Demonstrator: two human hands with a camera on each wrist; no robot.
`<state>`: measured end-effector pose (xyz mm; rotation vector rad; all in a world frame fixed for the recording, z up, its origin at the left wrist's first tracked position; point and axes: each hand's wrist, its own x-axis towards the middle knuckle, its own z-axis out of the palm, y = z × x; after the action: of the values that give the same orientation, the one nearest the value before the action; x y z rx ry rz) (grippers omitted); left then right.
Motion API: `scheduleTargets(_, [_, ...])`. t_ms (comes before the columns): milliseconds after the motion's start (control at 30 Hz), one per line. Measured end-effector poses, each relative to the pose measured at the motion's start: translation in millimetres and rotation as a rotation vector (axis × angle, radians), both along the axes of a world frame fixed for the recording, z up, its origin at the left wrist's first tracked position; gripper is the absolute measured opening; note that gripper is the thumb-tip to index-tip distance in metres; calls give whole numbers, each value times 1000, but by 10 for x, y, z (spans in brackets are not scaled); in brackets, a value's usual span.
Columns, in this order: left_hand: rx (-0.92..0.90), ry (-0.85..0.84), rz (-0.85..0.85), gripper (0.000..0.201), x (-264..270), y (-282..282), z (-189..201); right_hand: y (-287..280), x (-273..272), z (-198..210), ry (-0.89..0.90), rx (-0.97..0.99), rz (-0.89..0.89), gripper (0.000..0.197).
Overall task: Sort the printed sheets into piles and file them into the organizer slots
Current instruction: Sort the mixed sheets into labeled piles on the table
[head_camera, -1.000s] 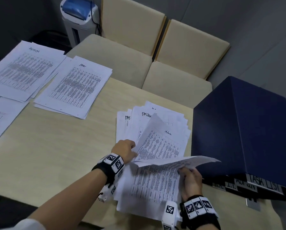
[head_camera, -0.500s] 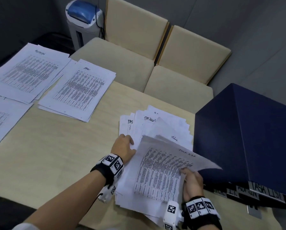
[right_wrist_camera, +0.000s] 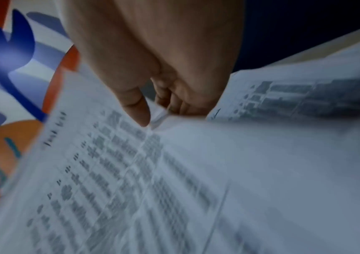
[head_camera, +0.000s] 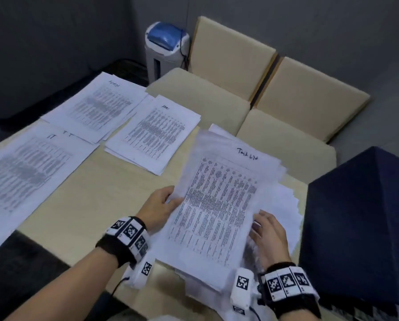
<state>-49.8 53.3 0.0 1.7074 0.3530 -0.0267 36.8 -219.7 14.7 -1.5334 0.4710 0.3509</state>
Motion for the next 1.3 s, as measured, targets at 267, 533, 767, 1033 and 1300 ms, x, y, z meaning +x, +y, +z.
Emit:
scheduleTargets(267, [464,502,187,15,-1209,1678,-345,185,-28,-546,153,-282,119,24])
scheduleTargets(533, [827,768,282,18,-1439,2057,-443,296,-6,-533,149,-393,130,23])
scheduleTargets(767, [930,838,297,40,-1103,1953,-403,244,-58,-455,69,-375,150,15])
scheduleTargets(1033, [971,330,280,29,-348,1218,-76,14,-178,-103,22,-773,-25,20])
scheduleTargets(1300, [463,142,-67,26,344,-297,-133,-288,-334,-171,311,-930,-115,84])
